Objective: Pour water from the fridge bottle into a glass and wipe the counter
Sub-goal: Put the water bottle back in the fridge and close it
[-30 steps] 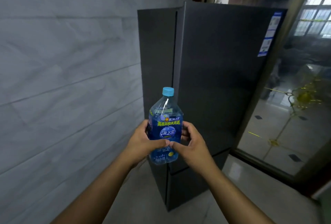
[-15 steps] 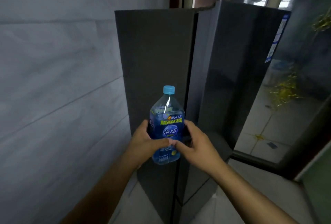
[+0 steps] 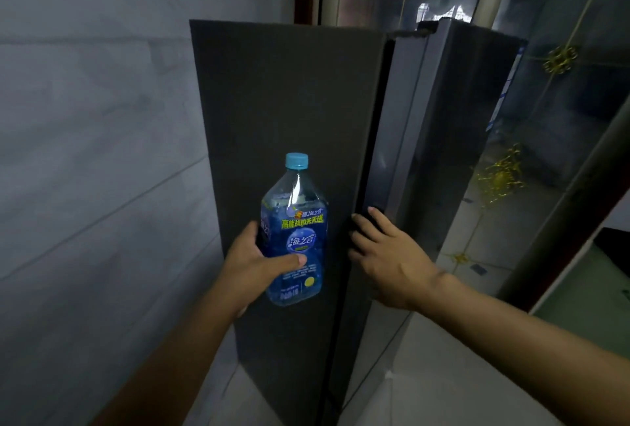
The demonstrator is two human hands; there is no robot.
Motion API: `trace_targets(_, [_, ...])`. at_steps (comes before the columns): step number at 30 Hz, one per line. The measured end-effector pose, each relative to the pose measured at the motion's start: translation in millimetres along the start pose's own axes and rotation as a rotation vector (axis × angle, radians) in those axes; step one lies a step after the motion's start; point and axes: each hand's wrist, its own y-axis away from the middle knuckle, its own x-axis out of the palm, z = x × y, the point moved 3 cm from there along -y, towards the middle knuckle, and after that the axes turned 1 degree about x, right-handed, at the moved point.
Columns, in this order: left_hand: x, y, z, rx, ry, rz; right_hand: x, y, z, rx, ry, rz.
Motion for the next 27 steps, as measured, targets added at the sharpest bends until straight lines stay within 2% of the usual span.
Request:
trace_targets(5, [3,1,4,-0.011,0.05,0.016,-2,-10,9,-0.021,0.236,0.128])
trace_targets(13, [12,4,8,-0.008,0.093,0.041,8,-10,4,-0.021,0.274,0.079])
trace_targets(17, [14,4,10,-0.01,0.098,0.069,17,-5,5,-0.011,0.176,-0.035])
trace_targets(22, [28,8,7,0.005,0.135,0.122,20,61,-2,0.036,0.144,-0.162])
trace_targets(27, [63,12,-1,0.032,0.181,0.235,37,137,-20,0.207,0.096,-0.138])
